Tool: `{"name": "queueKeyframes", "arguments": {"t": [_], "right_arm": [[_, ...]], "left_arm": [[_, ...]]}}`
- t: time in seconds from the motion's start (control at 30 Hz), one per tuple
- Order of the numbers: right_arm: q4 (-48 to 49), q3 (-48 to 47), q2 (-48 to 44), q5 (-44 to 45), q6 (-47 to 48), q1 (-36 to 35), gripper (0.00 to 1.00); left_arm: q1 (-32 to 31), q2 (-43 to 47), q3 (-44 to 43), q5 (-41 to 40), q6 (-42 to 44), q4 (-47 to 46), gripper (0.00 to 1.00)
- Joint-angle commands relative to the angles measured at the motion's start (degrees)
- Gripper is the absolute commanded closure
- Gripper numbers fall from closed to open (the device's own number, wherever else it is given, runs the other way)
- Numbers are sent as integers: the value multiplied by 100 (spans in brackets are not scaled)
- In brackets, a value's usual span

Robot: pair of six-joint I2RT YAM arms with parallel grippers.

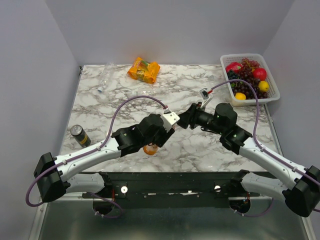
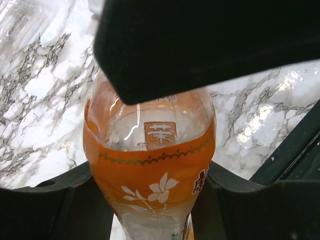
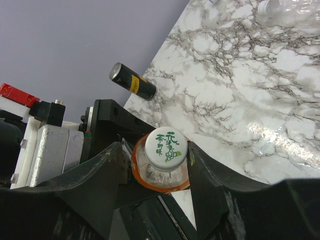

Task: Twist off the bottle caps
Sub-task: Unscrew the bottle cap from the plastic bottle.

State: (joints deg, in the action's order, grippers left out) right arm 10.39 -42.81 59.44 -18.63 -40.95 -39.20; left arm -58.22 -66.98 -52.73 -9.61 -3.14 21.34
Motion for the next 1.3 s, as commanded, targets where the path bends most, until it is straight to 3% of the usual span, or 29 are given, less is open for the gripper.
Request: {"name": "queueKeyframes", "arguments": {"t": [0.0, 0.23, 0.53, 0.97, 1.27], "right_arm": [[393, -202, 32, -79, -45, -140, 41], [341, -184, 94, -35, 87, -141, 70], [323, 53, -152, -201, 1097, -141, 89], [481, 343, -380, -2293, 2196, -62, 91], [332, 484, -670, -2575, 2451, 35, 91]], "left_arm": [[-76, -96, -159, 20, 85, 1, 62], [-102, -70, -150, 336, 147, -34, 62], [46, 176, -132, 2716, 489, -148, 61], [433, 431, -150, 5853, 586, -349, 60], [829, 590, -53, 6814, 192, -833, 60]]}}
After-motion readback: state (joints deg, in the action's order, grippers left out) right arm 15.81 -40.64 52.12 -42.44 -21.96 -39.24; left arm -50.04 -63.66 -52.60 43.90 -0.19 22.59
